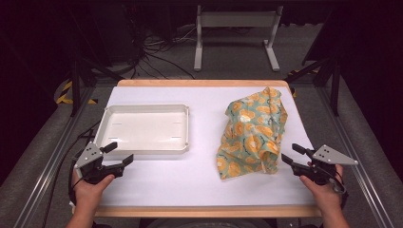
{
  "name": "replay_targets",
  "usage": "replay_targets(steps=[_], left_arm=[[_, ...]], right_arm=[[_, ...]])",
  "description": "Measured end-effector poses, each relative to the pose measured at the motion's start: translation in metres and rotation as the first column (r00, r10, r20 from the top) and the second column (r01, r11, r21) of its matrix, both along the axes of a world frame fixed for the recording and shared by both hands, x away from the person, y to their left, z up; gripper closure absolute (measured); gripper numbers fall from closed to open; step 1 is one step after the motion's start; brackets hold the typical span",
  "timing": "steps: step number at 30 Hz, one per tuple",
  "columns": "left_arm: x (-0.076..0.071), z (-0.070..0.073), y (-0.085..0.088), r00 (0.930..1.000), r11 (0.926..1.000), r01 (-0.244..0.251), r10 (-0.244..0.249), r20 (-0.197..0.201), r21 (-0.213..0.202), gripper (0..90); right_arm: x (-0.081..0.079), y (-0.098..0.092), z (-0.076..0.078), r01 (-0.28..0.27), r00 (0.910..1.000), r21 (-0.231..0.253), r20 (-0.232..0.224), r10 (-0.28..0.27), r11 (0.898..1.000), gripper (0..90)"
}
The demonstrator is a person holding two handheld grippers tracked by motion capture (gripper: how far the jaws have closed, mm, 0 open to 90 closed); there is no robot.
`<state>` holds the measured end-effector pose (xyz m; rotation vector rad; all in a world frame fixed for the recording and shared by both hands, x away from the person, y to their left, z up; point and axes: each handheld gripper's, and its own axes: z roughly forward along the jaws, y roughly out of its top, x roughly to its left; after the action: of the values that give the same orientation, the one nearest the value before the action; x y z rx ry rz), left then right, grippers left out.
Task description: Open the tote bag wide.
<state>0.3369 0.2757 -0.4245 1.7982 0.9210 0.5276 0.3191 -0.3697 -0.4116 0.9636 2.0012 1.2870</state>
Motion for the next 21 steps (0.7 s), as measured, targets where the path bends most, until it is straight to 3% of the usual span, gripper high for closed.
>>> replay_targets(steps=[4, 12, 21], left_arm=[[0.001, -0.001, -0.001, 0.9997, 1.0, -0.007, 0.007, -0.021, 0.003, 21.0], [-0.001, -0.002, -0.001, 0.9998, 1.0, -0.002, 0.003, -0.018, 0.003, 21.0], [-0.001, -0.002, -0.002, 0.9998, 0.9999, -0.008, 0.008, -0.016, 0.009, 20.9]], right_arm=[[0.0, -0.001, 0.001, 0.0, 1.0, 0.002, -0.001, 0.0, 1.0, 41.0], [0.003, -0.002, 0.005, 0.002, 1.0, 0.003, 0.001, -0.002, 1.0, 38.9], [0.016, -0.01, 0.021, 0.031, 0.9993, 0.052, -0.023, -0.03, 0.998, 35.6]])
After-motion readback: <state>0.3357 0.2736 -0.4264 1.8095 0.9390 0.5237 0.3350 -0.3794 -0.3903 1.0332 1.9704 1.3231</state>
